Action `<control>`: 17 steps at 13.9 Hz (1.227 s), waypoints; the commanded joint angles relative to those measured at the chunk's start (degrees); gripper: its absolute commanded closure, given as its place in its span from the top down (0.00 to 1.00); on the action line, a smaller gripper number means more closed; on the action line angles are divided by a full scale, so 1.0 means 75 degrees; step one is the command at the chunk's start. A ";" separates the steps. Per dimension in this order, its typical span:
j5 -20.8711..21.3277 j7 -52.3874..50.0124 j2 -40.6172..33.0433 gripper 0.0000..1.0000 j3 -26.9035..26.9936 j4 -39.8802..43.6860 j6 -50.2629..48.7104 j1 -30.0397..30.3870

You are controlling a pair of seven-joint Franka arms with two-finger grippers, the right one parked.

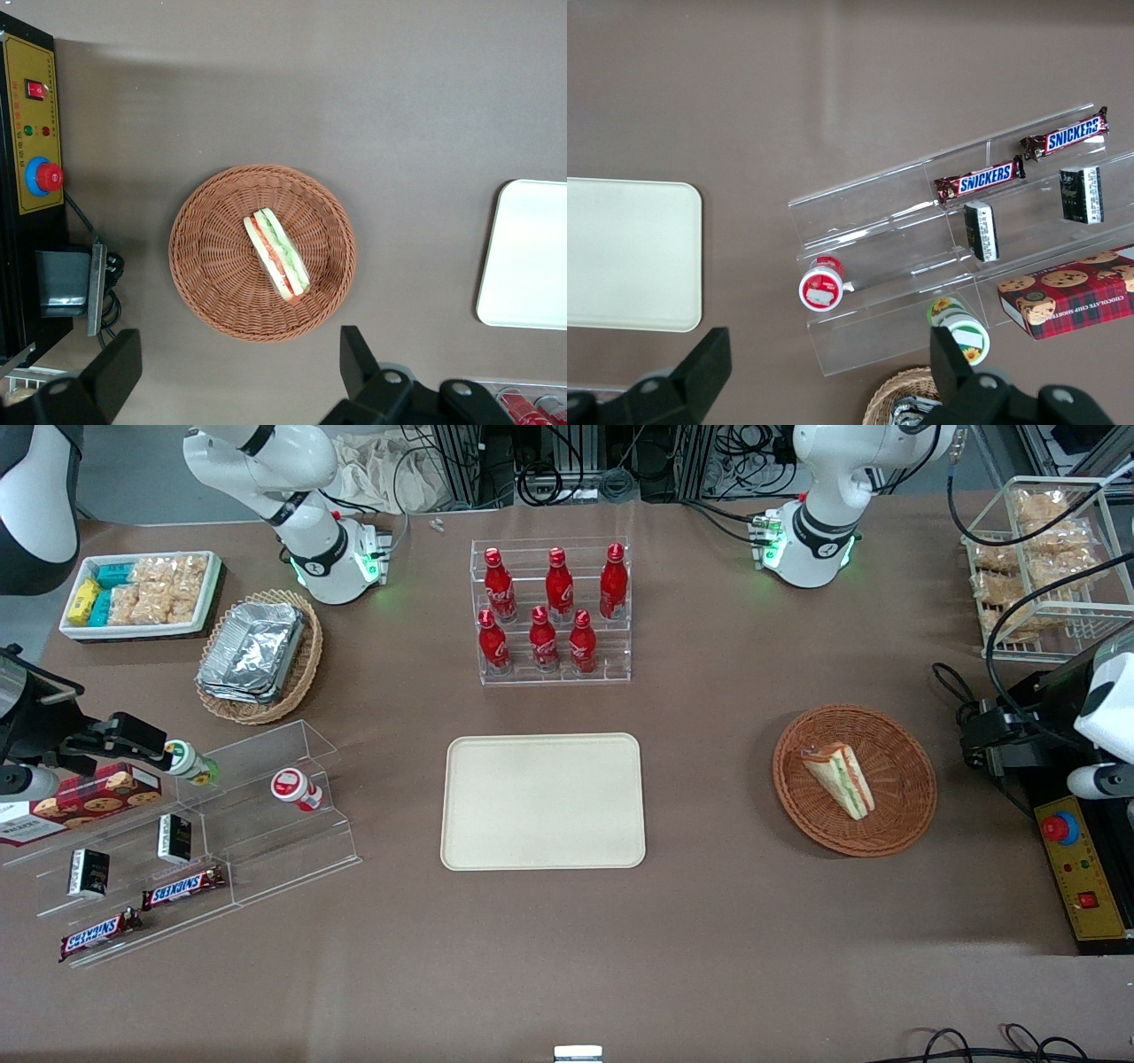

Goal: Place sandwich from basket to tray
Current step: 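Move the left gripper over the sandwich in the wicker basket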

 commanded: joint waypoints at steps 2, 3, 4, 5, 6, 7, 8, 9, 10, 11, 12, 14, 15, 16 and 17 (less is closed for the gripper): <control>0.0129 -0.0059 0.0107 0.99 -0.0045 0.0247 -0.0175 0.0026; 0.0129 -0.0047 0.0095 1.00 -0.0045 0.0247 -0.0175 0.0037; 0.0140 -0.0035 0.0107 0.99 -0.0045 0.0235 -0.0186 0.0037; 0.0164 -0.0059 0.0107 1.00 -0.0033 0.0154 -0.0187 0.0037; 0.0175 -0.0140 0.0118 0.99 -0.0033 0.0049 -0.0221 0.0037; 0.0176 -0.0164 0.0037 1.00 -0.0022 -0.0347 -0.0268 0.0037; 0.0176 -0.0187 -0.0161 1.00 -0.0022 -0.0838 -0.0129 0.0037; 0.0176 -0.0199 -0.0372 1.00 -0.0022 -0.1411 0.0278 0.0026; 0.0176 -0.0257 -0.0675 1.00 -0.0033 -0.2044 0.0746 0.0002; 0.0164 -0.0432 -0.0887 1.00 -0.0045 -0.2653 0.1227 -0.0033; 0.0106 -0.0550 -0.1029 1.00 -0.0068 -0.3158 0.1637 -0.0033; 0.0012 -0.0784 -0.1077 1.00 -0.0103 -0.3922 0.2248 -0.0045; 0.0012 -0.0925 -0.1089 1.00 -0.0150 -0.4296 0.2529 -0.0068; 0.0012 -0.1077 -0.1123 1.00 -0.0185 -0.4648 0.2787 -0.0115; 0.0012 -0.1299 -0.1124 0.99 -0.0197 -0.4953 0.2871 -0.0150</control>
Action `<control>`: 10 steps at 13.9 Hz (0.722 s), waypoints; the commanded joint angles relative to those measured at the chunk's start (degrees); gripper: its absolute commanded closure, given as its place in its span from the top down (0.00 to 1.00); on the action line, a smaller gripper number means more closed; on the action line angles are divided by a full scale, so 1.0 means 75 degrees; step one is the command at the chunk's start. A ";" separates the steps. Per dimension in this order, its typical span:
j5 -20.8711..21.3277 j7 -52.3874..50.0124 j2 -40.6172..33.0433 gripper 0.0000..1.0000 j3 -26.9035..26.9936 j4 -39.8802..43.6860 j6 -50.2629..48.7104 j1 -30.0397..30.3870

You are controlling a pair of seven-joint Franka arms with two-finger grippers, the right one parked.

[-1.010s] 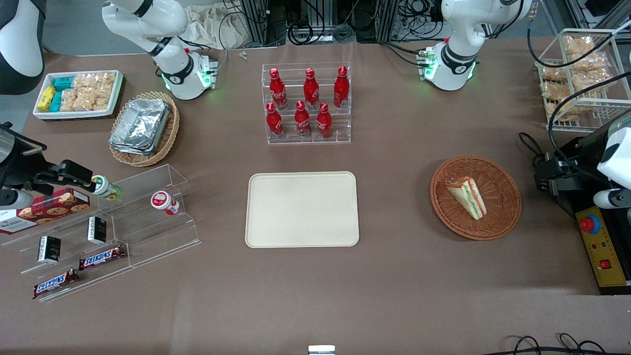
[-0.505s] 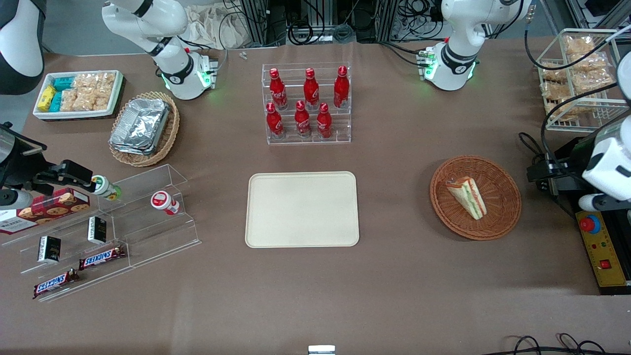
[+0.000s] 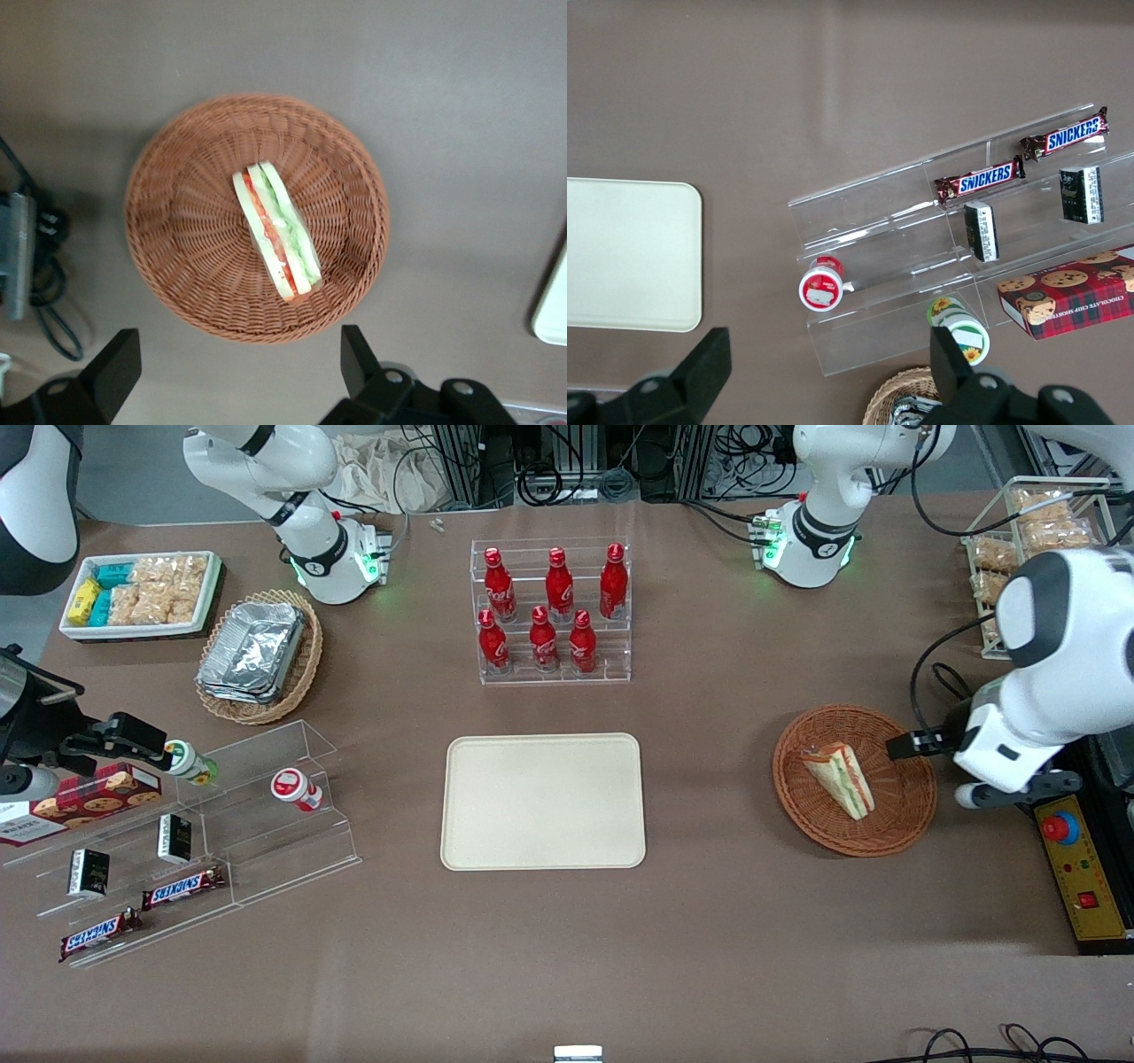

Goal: Place sandwich from basket to tray
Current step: 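Move the left gripper over the sandwich in the wicker basket, then lower the left gripper and close it on the wrapped sandwich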

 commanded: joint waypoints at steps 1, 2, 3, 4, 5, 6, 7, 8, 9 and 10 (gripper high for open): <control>-0.0049 -0.0569 -0.0345 0.99 -0.0042 -0.1100 0.0500 -0.0113; -0.0119 -0.0675 -0.0321 0.99 -0.0042 -0.1311 0.0803 -0.0101; -0.0305 -0.0850 -0.0367 0.99 -0.0030 -0.1661 0.1212 -0.0101; -0.0330 -0.1014 -0.0391 0.99 -0.0030 -0.2001 0.1680 -0.0101; -0.0342 -0.1248 -0.0380 0.99 -0.0030 -0.2260 0.2067 -0.0101; -0.0354 -0.1482 -0.0322 0.99 -0.0042 -0.2436 0.2396 -0.0113; -0.0365 -0.1635 -0.0263 0.99 -0.0042 -0.2577 0.2655 -0.0113; -0.0458 -0.1706 -0.0193 0.99 -0.0042 -0.2625 0.2762 -0.0113; -0.0517 -0.1718 -0.0088 0.99 -0.0042 -0.2649 0.2786 -0.0113; -0.0529 -0.1765 0.0053 0.99 -0.0042 -0.2637 0.2867 -0.0113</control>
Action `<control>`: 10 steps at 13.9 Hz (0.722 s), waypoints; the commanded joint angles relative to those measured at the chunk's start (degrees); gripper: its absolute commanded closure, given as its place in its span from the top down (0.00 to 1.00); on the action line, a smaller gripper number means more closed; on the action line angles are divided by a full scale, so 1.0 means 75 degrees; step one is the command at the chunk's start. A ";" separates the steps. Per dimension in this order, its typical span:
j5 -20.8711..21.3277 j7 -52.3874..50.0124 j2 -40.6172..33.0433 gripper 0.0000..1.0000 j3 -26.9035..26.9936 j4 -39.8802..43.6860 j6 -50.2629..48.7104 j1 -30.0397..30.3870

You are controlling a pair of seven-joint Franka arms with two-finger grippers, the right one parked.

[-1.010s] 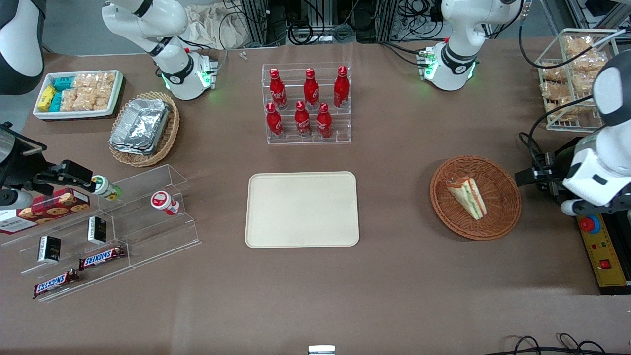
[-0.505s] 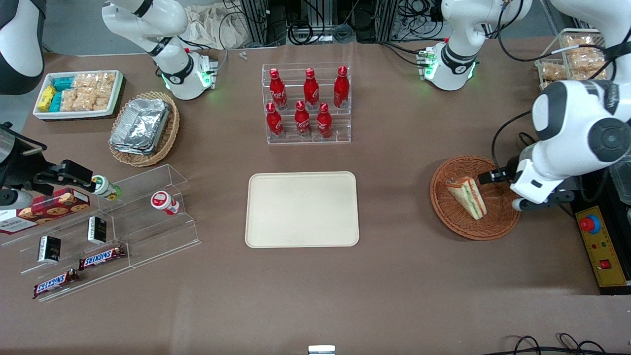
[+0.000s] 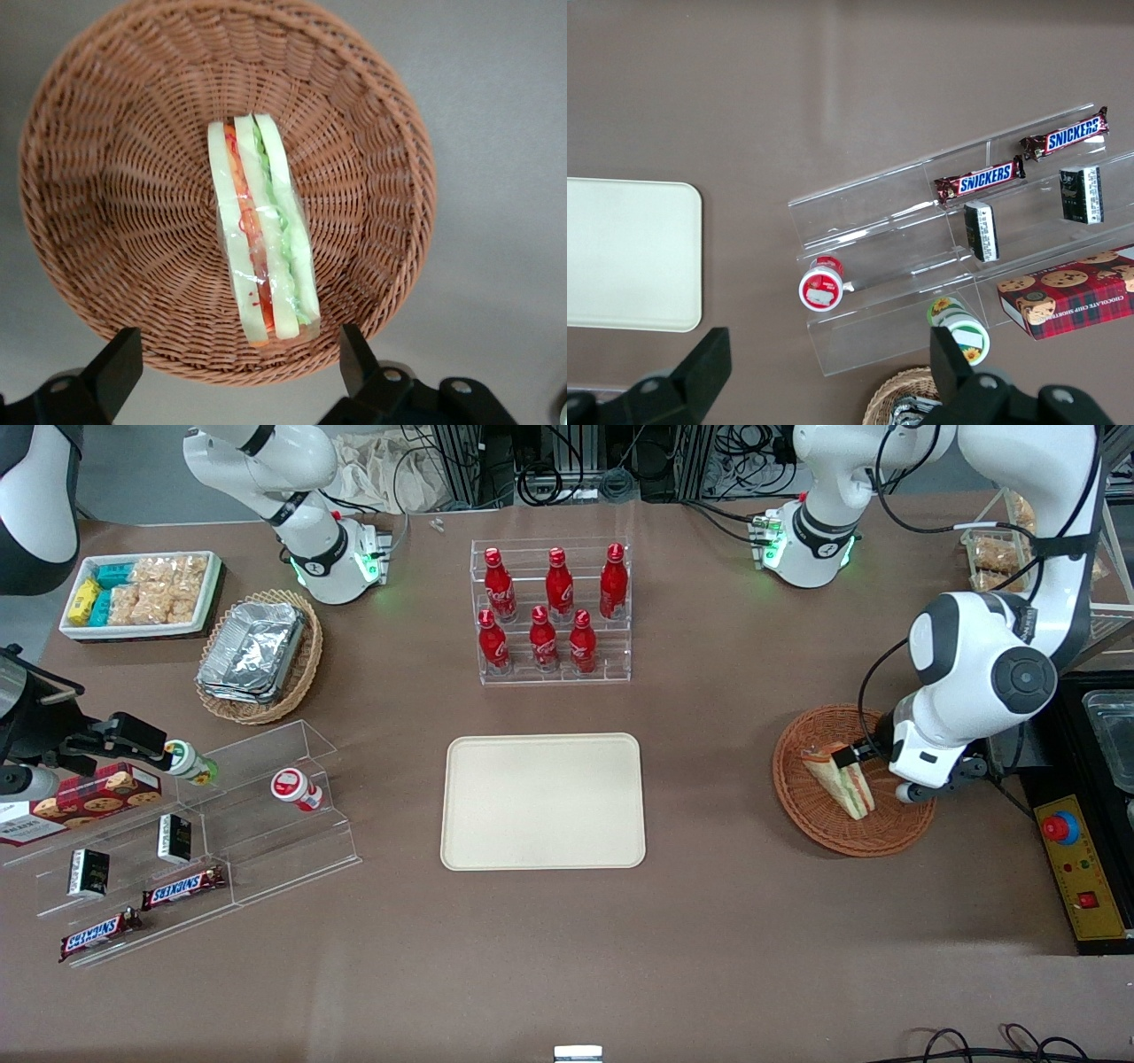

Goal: Place sandwich from basket to tray
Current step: 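Lower the left gripper and close it on the wrapped sandwich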

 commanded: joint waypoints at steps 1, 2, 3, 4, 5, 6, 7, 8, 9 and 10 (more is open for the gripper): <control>-0.0184 -0.0323 0.0169 0.99 -0.0003 -0.0130 0.0418 -0.0038; -0.0231 -0.0393 0.0344 0.99 -0.0003 -0.0130 0.0628 -0.0073; -0.0232 -0.0429 0.0520 0.99 -0.0003 -0.0130 0.0804 -0.0085; -0.0243 -0.0440 0.0672 0.99 -0.0015 -0.0130 0.0992 -0.0085; -0.0244 -0.0441 0.0755 0.98 -0.0003 -0.0130 0.1052 -0.0085; -0.0244 -0.0441 0.0814 0.98 -0.0003 -0.0118 0.1099 -0.0085; -0.0244 -0.0441 0.0849 0.96 -0.0003 -0.0118 0.1169 -0.0085; -0.0244 -0.0452 0.0884 0.94 -0.0003 -0.0118 0.1181 -0.0085; -0.0244 -0.0557 0.0885 0.85 -0.0015 -0.0118 0.1170 -0.0085; -0.0244 -0.0720 0.0885 0.67 -0.0003 -0.0107 0.1170 -0.0085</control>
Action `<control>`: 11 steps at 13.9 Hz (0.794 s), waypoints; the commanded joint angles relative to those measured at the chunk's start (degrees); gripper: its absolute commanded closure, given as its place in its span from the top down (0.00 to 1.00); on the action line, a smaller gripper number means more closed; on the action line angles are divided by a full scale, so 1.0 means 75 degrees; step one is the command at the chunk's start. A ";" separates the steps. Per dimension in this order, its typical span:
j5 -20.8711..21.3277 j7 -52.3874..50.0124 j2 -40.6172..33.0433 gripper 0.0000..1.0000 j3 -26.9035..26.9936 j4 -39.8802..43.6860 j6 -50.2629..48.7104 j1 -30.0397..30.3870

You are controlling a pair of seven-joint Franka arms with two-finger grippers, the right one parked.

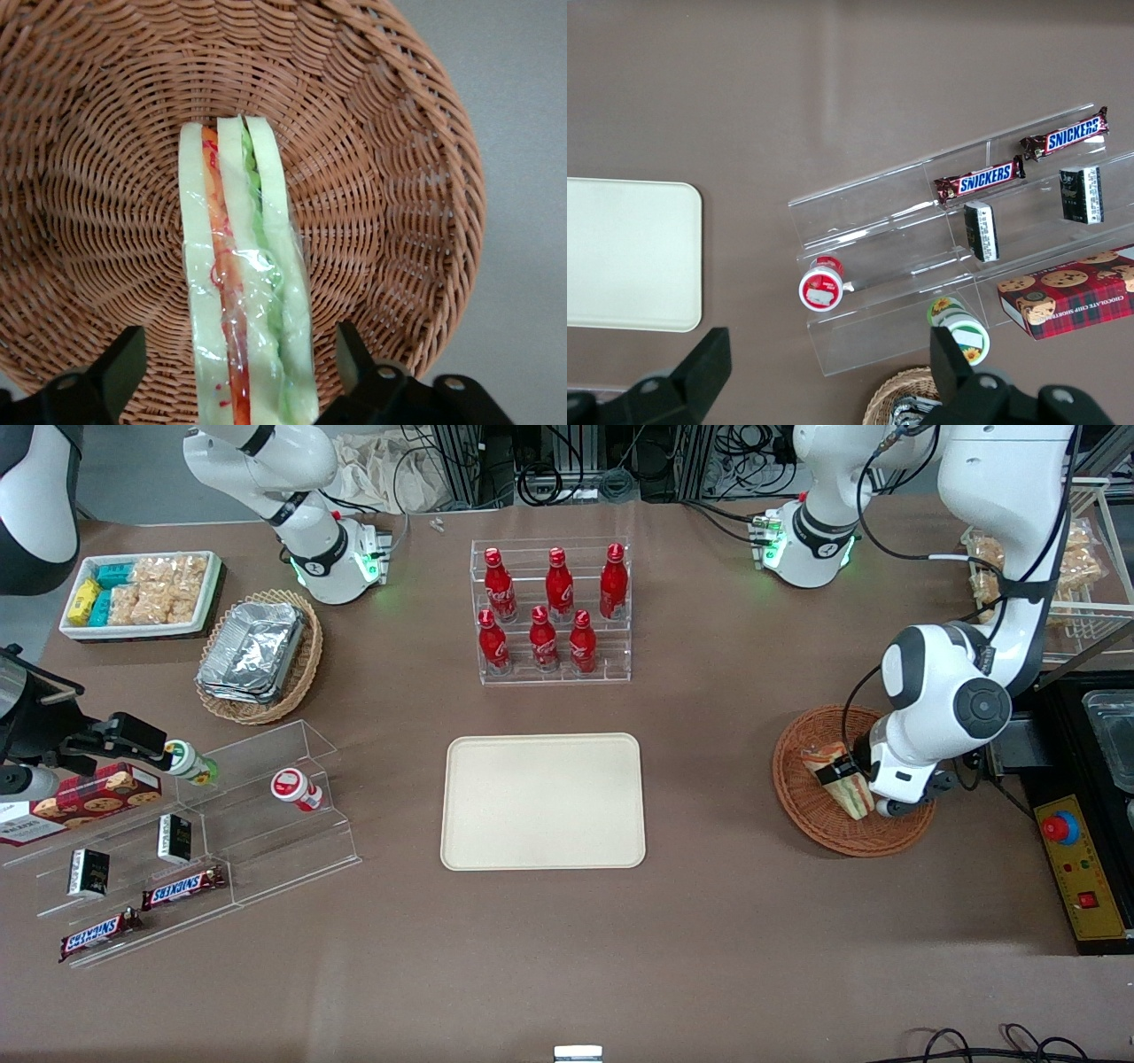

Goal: Place sandwich from basket to tray
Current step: 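Lower the left gripper and close it on the wrapped sandwich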

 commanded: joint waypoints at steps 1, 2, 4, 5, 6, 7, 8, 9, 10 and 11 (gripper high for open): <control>-0.0081 -0.0430 -0.0049 0.45 0.0000 0.0056 0.0021 -0.0042; -0.0081 -0.0489 -0.0049 0.30 -0.0012 0.0068 -0.0002 -0.0054; -0.0081 -0.0652 -0.0061 0.08 -0.0024 0.0138 -0.0049 -0.0054; -0.0081 -0.0758 -0.0084 0.00 -0.0070 0.0289 -0.0165 -0.0054; -0.0081 -0.0783 -0.0130 0.00 -0.0082 0.0569 -0.0642 -0.0054; -0.0081 -0.0794 -0.0143 0.00 -0.0082 0.1105 -0.1482 -0.0054; -0.0081 -0.0783 -0.0119 0.00 -0.0082 0.1818 -0.2523 -0.0054; -0.0081 -0.0748 -0.0119 0.00 -0.0082 0.2382 -0.3404 -0.0019; -0.0081 -0.0748 -0.0131 0.00 -0.0071 0.2864 -0.4004 0.0004; -0.0081 -0.0748 -0.0166 0.00 -0.0059 0.3240 -0.4405 0.0016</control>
